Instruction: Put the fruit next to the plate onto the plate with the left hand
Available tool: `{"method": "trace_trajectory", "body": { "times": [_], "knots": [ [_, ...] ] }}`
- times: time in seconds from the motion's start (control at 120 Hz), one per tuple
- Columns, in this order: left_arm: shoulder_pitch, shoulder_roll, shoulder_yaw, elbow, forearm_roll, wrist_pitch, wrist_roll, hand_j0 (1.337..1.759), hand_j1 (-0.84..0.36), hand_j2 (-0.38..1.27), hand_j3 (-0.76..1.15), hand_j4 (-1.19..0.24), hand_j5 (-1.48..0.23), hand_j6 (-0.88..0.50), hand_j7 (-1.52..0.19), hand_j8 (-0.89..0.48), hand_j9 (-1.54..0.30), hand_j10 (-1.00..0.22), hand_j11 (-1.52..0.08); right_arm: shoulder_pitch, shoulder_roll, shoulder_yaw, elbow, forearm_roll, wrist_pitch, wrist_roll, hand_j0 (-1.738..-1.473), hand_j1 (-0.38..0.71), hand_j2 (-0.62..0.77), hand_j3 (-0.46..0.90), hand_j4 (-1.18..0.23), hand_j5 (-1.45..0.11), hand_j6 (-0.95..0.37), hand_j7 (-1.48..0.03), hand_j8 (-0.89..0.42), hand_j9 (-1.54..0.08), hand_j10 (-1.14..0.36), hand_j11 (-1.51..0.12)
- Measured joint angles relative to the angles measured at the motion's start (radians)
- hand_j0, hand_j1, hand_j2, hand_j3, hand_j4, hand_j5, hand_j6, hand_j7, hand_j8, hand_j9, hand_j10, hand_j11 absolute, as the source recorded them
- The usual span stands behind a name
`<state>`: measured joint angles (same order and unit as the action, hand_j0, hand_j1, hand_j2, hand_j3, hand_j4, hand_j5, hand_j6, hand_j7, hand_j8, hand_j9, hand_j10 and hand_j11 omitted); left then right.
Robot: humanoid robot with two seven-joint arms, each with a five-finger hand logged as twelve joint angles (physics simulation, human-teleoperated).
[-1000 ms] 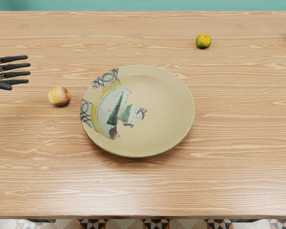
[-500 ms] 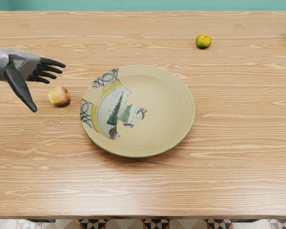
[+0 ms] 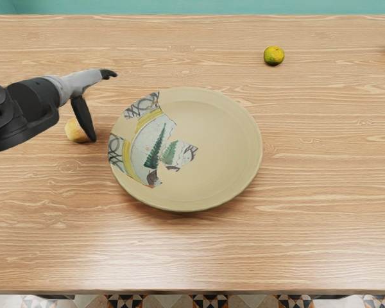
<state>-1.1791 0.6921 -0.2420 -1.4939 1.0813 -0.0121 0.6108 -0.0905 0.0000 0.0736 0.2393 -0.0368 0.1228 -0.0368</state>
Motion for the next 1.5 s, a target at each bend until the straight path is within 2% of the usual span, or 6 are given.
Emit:
{"method": "trace_trajectory", "body": {
  "times": [0.308,0.425,0.575,1.108,1.317,1.5],
  "knots": [
    [0.019,-0.038,0.102,0.094,0.175,0.08,0.0,1.658,0.23,0.02,0.0,-0.1,-0.13,-0.11,-0.13,-0.1,-0.13,-0.1,-0.13,0.0,0.0,0.0,0.0,0.0,0.002,0.0,-1.658,-0.33,0.0,0.0,-0.01,-0.02,-0.01,-0.02,-0.01,-0.02,-0.01,-0.02],
    [0.047,-0.092,0.129,0.164,0.2,0.105,0.0,1.658,0.23,0.02,0.0,-0.11,-0.13,-0.11,-0.13,-0.11,-0.13,-0.11,-0.13,0.0,0.0,0.0,0.0,0.0,0.003,0.0,-1.658,-0.33,0.0,0.0,-0.01,-0.02,-0.01,-0.02,-0.01,-0.02,-0.01,-0.02],
    [0.08,-0.116,0.149,0.209,0.21,0.121,0.0,1.658,0.19,0.03,0.0,-0.14,-0.18,-0.14,-0.18,-0.14,-0.18,-0.14,-0.17,0.0,0.0,0.0,0.0,0.0,0.003,0.0,-1.658,-0.33,0.0,0.0,-0.01,-0.02,-0.01,-0.02,-0.01,-0.02,-0.01,-0.02],
    [0.089,-0.151,0.199,0.259,0.211,0.135,0.0,1.658,-0.01,0.06,0.0,-0.31,-0.4,-0.31,-0.4,-0.31,-0.4,-0.31,-0.4,0.0,0.0,0.0,0.0,0.0,0.003,0.0,-1.658,-0.33,0.0,0.0,-0.01,-0.02,-0.01,-0.02,-0.01,-0.02,-0.01,-0.02],
    [0.089,-0.151,0.205,0.262,0.216,0.132,0.0,1.658,-0.11,0.09,0.0,-0.41,-0.48,-0.29,-0.49,-0.27,-0.5,-0.37,-0.5,0.0,0.0,0.0,0.0,0.0,0.003,0.0,-1.658,-0.33,0.0,0.0,-0.01,-0.02,-0.01,-0.02,-0.01,-0.02,-0.01,-0.02],
    [0.087,-0.151,0.237,0.263,0.226,0.134,0.0,1.658,-0.14,0.11,0.0,-0.5,-0.49,-0.21,-0.52,-0.19,-0.54,-0.31,-0.56,0.0,0.0,0.0,0.0,0.0,0.003,0.0,-1.658,-0.33,0.0,0.0,-0.01,-0.02,-0.01,-0.02,-0.01,-0.02,-0.02,-0.02]
  ]
}}
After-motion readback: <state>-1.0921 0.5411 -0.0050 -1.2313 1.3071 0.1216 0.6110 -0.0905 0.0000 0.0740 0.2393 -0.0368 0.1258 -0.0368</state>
